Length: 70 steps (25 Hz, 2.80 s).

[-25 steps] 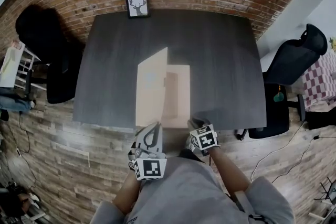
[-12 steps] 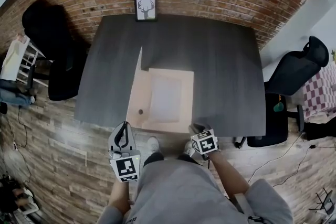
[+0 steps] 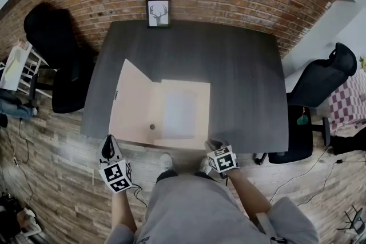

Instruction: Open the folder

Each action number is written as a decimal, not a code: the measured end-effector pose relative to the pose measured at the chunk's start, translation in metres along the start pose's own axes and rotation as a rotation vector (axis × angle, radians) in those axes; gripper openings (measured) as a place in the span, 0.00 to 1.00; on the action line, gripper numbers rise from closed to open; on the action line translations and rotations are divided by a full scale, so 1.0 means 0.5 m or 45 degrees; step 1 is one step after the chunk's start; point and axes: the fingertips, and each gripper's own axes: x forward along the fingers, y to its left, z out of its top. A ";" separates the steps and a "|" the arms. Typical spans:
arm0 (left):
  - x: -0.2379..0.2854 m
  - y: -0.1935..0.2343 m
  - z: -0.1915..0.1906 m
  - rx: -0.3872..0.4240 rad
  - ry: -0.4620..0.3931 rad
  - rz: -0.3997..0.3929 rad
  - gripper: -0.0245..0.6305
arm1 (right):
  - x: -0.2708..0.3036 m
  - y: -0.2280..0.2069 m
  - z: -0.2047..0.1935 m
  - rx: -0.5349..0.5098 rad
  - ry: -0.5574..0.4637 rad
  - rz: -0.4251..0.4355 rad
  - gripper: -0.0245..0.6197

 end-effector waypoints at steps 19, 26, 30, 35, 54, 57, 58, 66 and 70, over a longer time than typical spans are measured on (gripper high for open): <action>0.116 0.169 -0.193 -0.328 0.330 0.239 0.06 | 0.000 0.003 -0.004 -0.030 0.016 0.040 0.14; 0.127 0.175 -0.217 -0.357 0.383 0.273 0.07 | 0.000 0.001 -0.002 -0.038 0.018 0.055 0.14; 0.124 0.183 -0.211 -0.318 0.399 0.318 0.11 | 0.000 0.003 -0.001 -0.046 0.027 0.070 0.14; 0.118 0.183 -0.196 -0.220 0.396 0.369 0.13 | 0.000 0.003 -0.001 -0.045 0.035 0.084 0.14; 0.081 0.164 0.044 0.040 0.037 0.368 0.04 | -0.007 0.005 0.018 -0.029 0.010 0.126 0.07; 0.071 0.157 0.100 0.035 -0.037 0.352 0.04 | -0.028 0.002 0.067 -0.007 -0.090 0.116 0.06; 0.066 0.153 0.120 0.025 -0.065 0.340 0.04 | -0.039 0.000 0.090 0.002 -0.134 0.111 0.06; 0.032 0.019 0.287 -0.022 -0.296 0.103 0.04 | -0.195 -0.003 0.319 0.041 -0.634 0.021 0.04; 0.007 -0.106 0.365 -0.047 -0.411 -0.103 0.04 | -0.299 0.022 0.420 0.020 -0.870 -0.015 0.04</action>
